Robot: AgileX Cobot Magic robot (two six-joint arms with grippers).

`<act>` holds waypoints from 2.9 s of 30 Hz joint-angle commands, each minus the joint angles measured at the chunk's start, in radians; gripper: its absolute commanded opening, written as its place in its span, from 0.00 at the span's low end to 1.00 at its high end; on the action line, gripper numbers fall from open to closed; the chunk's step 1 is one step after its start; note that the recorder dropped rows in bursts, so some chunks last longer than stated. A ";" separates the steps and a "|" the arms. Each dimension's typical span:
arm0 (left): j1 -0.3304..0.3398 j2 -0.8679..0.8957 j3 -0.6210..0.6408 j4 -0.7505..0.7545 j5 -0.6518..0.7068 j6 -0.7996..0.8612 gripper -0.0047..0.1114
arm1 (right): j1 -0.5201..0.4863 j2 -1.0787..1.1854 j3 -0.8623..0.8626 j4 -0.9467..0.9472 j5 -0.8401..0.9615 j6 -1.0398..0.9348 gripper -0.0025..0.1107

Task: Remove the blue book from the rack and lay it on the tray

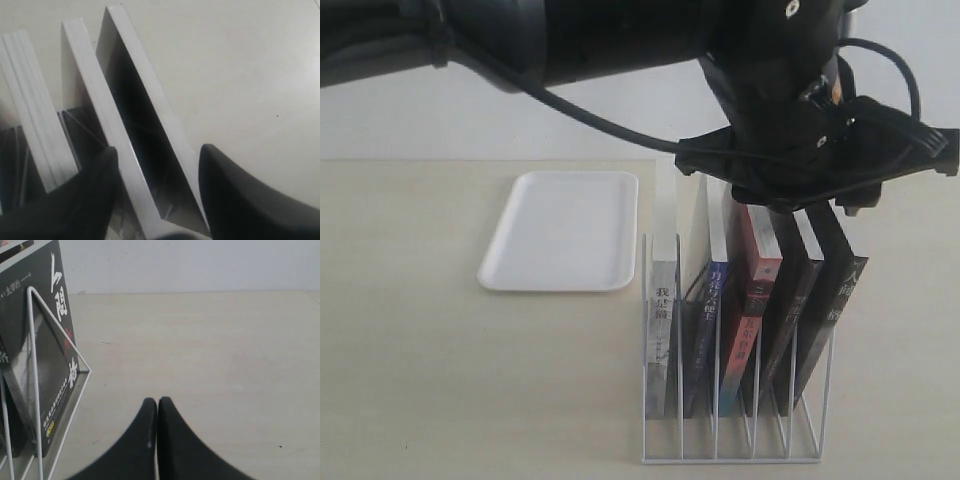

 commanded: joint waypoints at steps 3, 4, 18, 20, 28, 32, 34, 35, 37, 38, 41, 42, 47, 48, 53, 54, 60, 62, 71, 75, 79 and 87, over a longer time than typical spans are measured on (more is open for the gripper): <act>-0.005 0.001 -0.007 0.063 0.043 -0.040 0.46 | -0.007 -0.005 -0.001 -0.002 -0.011 0.000 0.02; -0.005 0.001 -0.007 0.075 0.065 -0.040 0.46 | -0.007 -0.005 -0.001 -0.002 -0.011 0.000 0.02; -0.005 0.035 -0.007 0.043 0.057 -0.040 0.46 | -0.007 -0.005 -0.001 -0.002 -0.011 0.000 0.02; -0.005 0.035 -0.007 0.043 0.057 -0.040 0.46 | -0.007 -0.005 -0.001 -0.002 -0.011 0.000 0.02; -0.005 0.035 -0.007 0.049 0.052 -0.040 0.34 | -0.007 -0.005 -0.001 -0.002 -0.011 0.000 0.02; -0.005 0.035 -0.007 0.049 0.041 -0.040 0.22 | -0.007 -0.005 -0.001 -0.002 -0.011 0.000 0.02; -0.005 0.035 -0.007 0.049 0.033 -0.036 0.18 | -0.007 -0.005 -0.001 -0.002 -0.011 0.000 0.02; -0.005 0.035 -0.007 0.049 0.033 -0.036 0.16 | -0.007 -0.005 -0.001 -0.002 -0.011 0.000 0.02; -0.005 0.035 -0.007 0.049 0.033 -0.036 0.16 | -0.007 -0.005 -0.001 -0.002 -0.011 0.000 0.02; -0.005 0.035 -0.007 0.051 0.033 -0.036 0.16 | -0.007 -0.005 -0.001 -0.002 -0.011 0.000 0.02; -0.005 0.035 -0.019 0.053 0.036 -0.036 0.16 | -0.007 -0.005 -0.001 -0.002 -0.011 0.000 0.02; -0.005 0.033 -0.024 0.053 0.041 -0.036 0.16 | -0.007 -0.005 -0.001 -0.002 -0.011 0.000 0.02; -0.005 0.011 -0.058 0.057 0.049 -0.036 0.16 | -0.007 -0.005 -0.001 -0.002 -0.011 0.000 0.02; -0.005 0.005 -0.060 0.057 0.049 -0.036 0.16 | -0.007 -0.005 -0.001 -0.002 -0.011 0.000 0.02; -0.005 -0.045 -0.060 0.057 0.054 -0.036 0.13 | -0.007 -0.005 -0.001 -0.002 -0.011 0.000 0.02; -0.005 -0.054 -0.060 0.057 0.052 -0.036 0.13 | -0.007 -0.005 -0.001 -0.002 -0.011 0.000 0.02; -0.005 -0.107 -0.060 0.039 0.033 -0.036 0.13 | -0.007 -0.005 -0.001 -0.002 -0.011 0.000 0.02; -0.005 -0.119 -0.060 0.025 0.019 -0.036 0.13 | -0.007 -0.005 -0.001 -0.002 -0.011 0.000 0.02; -0.005 -0.138 -0.060 -0.033 0.023 0.014 0.09 | -0.007 -0.005 -0.001 -0.002 -0.011 0.000 0.02; -0.005 -0.146 -0.060 -0.038 0.023 0.014 0.09 | -0.007 -0.005 -0.001 -0.002 -0.011 0.000 0.02; -0.005 -0.152 -0.083 -0.038 0.045 0.042 0.09 | -0.007 -0.005 -0.001 -0.002 -0.011 0.000 0.02; -0.005 -0.152 -0.123 -0.038 0.083 0.044 0.09 | -0.007 -0.005 -0.001 -0.002 -0.011 0.000 0.02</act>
